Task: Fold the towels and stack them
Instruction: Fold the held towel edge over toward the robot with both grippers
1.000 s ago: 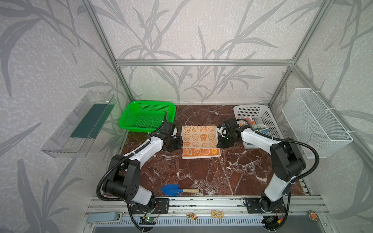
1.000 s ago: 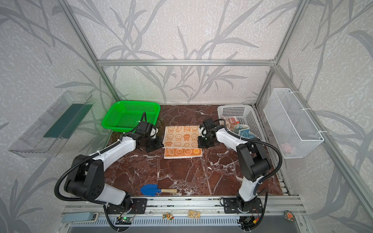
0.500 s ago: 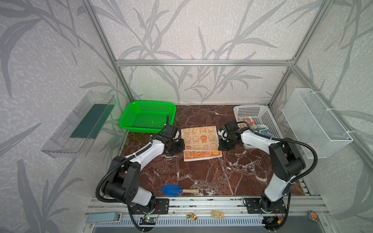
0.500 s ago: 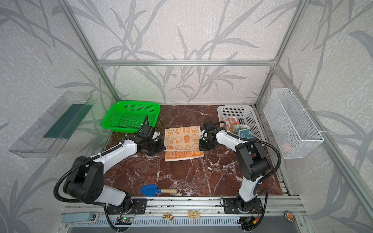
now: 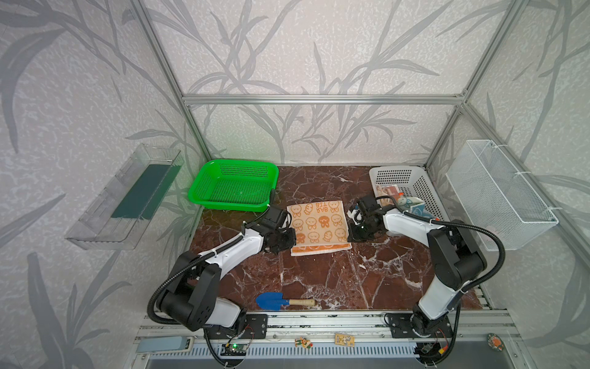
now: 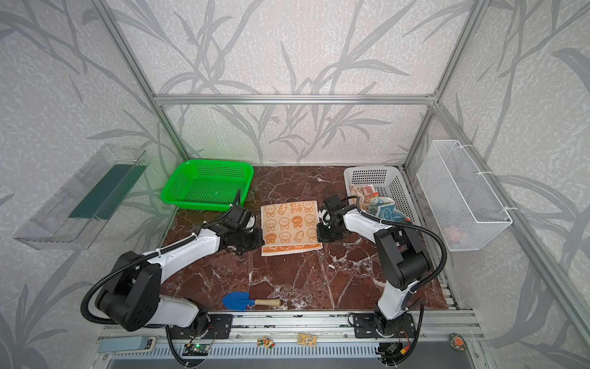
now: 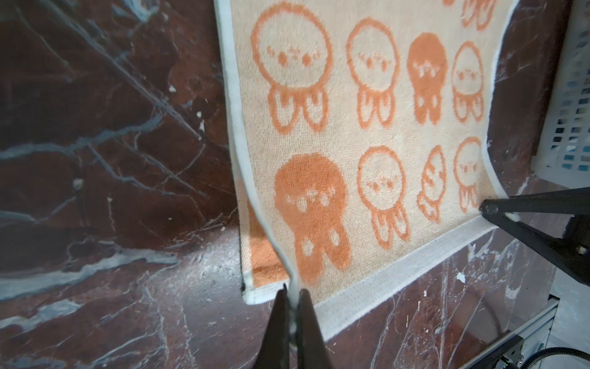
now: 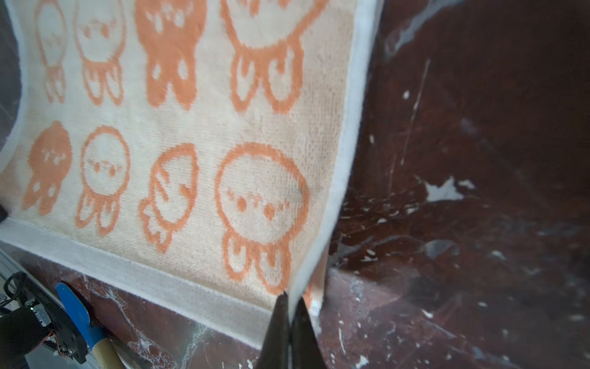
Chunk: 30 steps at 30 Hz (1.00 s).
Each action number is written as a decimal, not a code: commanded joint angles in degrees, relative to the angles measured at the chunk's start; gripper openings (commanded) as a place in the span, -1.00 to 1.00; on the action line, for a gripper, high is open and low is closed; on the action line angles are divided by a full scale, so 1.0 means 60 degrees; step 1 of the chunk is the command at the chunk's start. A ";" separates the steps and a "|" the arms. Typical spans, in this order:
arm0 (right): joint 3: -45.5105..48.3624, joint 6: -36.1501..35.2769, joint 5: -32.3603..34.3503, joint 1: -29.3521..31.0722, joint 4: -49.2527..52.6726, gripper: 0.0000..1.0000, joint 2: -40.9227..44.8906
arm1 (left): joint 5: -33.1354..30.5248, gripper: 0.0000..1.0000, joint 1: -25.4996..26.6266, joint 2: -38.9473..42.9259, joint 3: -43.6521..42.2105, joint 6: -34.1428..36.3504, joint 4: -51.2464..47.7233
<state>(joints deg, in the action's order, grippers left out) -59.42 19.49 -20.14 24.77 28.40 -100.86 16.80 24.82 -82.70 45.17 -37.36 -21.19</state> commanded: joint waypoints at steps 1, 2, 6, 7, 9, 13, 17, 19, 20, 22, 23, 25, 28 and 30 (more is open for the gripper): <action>0.0261 0.0060 0.0628 -0.0115 0.0046 -1.00 -0.0214 | -0.0661 -1.00 -0.0111 -0.0195 -0.0224 -0.0086 -0.0208; 0.0314 0.0057 0.0614 -0.0115 -0.0009 -1.00 -0.0279 | -0.0651 -1.00 -0.0101 -0.0250 -0.0247 -0.0079 -0.0175; 0.0412 0.0091 0.0558 -0.0076 -0.0183 -1.00 -0.0460 | -0.0682 -1.00 -0.0064 -0.0494 -0.0357 -0.0046 -0.0138; 0.0425 0.0092 0.0558 -0.0064 -0.0194 -1.00 -0.0466 | -0.0636 -1.00 -0.0052 -0.0526 -0.0393 -0.0042 -0.0109; 0.0411 0.0118 0.0598 0.0006 -0.0193 -1.00 -0.0490 | -0.0587 -1.00 0.0011 -0.0578 -0.0460 -0.0042 -0.0067; 0.0410 0.0107 0.0726 0.0092 -0.0193 -0.96 -0.0585 | -0.0563 -1.00 0.0082 -0.0696 -0.0583 -0.0027 -0.0036; 0.0480 0.0150 0.0697 0.0115 -0.0280 -0.94 -0.0651 | -0.0464 -1.00 0.0115 -0.0830 -0.0659 -0.0028 0.0046; 0.0484 0.0175 0.0670 0.0128 -0.0304 -0.94 -0.0664 | -0.0400 -1.00 0.0146 -0.0871 -0.0658 -0.0042 0.0102; 0.0484 0.0191 0.0638 0.0124 -0.0312 -0.94 -0.0655 | -0.0383 -1.00 0.0178 -0.0886 -0.0644 -0.0057 0.0126; 0.0488 0.0226 0.0570 0.0140 -0.0321 -0.93 -0.0567 | -0.0339 -1.00 0.0185 -0.0870 -0.0543 -0.0046 0.0013; 0.0445 0.0238 0.0573 0.0145 -0.0292 -0.94 -0.0461 | -0.0383 -1.00 0.0180 -0.0778 -0.0427 -0.0007 -0.0117; 0.0331 0.0246 0.0586 0.0143 -0.0161 -0.93 -0.0187 | -0.0637 -1.00 0.0184 -0.0526 -0.0099 0.0123 -0.0510; 0.0089 0.0203 0.0656 0.0135 0.0199 -0.93 0.0345 | -0.0947 -1.00 0.0185 -0.0171 0.0470 0.0334 -0.1157; -0.0034 0.0169 0.0682 0.0145 0.0420 -0.93 0.0667 | -0.0965 -1.00 0.0177 0.0036 0.0709 0.0353 -0.1393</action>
<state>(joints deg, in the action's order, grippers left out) -58.24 20.56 -19.51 25.89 26.33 -101.08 14.98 26.15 -85.43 46.85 -36.53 -23.75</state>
